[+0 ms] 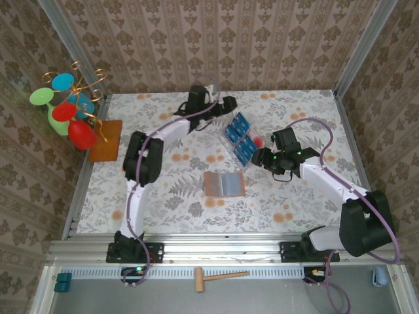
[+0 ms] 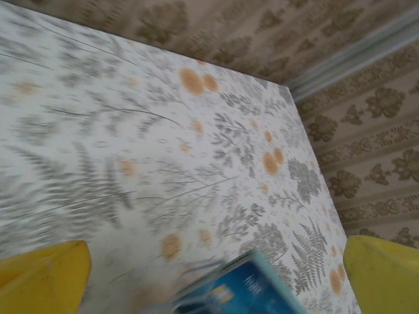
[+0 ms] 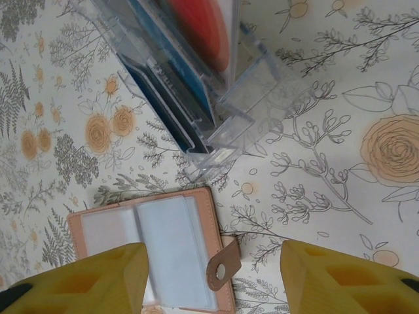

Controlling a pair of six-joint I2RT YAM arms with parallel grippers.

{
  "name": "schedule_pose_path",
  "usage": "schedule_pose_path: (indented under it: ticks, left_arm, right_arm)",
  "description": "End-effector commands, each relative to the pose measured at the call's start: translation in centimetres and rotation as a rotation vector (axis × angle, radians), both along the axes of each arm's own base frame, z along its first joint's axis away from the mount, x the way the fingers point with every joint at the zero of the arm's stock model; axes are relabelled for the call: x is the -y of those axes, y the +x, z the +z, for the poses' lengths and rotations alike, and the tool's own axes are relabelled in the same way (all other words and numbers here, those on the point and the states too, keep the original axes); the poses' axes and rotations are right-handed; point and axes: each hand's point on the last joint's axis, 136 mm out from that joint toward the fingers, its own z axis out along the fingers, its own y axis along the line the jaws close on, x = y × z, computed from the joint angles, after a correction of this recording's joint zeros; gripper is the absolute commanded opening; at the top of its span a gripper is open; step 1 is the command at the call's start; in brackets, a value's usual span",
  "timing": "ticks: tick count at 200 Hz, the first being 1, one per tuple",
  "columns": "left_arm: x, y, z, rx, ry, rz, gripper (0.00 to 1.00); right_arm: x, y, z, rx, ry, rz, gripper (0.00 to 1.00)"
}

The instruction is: Put the credit cards into the card holder

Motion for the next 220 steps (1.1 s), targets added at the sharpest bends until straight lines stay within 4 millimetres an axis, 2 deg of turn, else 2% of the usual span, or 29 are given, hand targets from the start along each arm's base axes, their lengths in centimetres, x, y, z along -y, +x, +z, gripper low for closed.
schedule_pose_path:
  ticks: [1, 15, 18, 25, 57, 93, 115, 135, 171, 220]
  left_arm:
    - [-4.7, -0.7, 3.8, 0.063, 0.023, 0.029, 1.0]
    - [-6.9, -2.0, 3.5, 0.054, 0.052, 0.053, 1.0]
    - [-7.3, -2.3, 3.5, 0.051, 0.056, 0.057, 1.0]
    - [-8.5, -3.0, 3.5, 0.045, 0.066, 0.07, 1.0]
    - [-12.7, -7.2, 2.4, 0.009, 0.16, 0.118, 1.0]
    - [-15.4, -12.8, 0.0, -0.064, 0.273, 0.126, 1.0]
    - [-16.5, -16.2, -2.1, -0.104, 0.325, 0.132, 1.0]
    - [-17.2, -18.5, -3.8, -0.137, 0.352, 0.137, 1.0]
    - [-18.4, -20.5, -5.6, -0.166, 0.37, 0.16, 1.0]
    - [-19.3, -20.5, -6.0, -0.173, 0.377, 0.176, 1.0]
  right_arm:
    - [-1.5, -0.1, 0.9, 0.021, -0.022, 0.062, 0.56]
    - [-2.6, 0.4, 1.2, 0.029, -0.025, 0.086, 0.56]
    - [-2.9, 0.5, 0.4, 0.008, -0.034, 0.092, 0.56]
    - [-3.3, 0.9, 0.2, 0.001, -0.042, 0.098, 0.56]
    - [-4.2, 2.8, 0.4, 0.025, -0.094, 0.135, 0.53]
    - [-4.7, 4.8, 0.0, 0.012, -0.194, 0.225, 0.49]
    - [-4.6, 4.9, -0.6, -0.025, -0.273, 0.278, 0.45]
    - [-4.4, 5.4, -0.8, -0.035, -0.345, 0.317, 0.4]
    - [-4.8, 5.9, -1.3, -0.054, -0.417, 0.378, 0.34]
    - [-4.9, 6.5, -2.9, -0.086, -0.518, 0.413, 0.34]
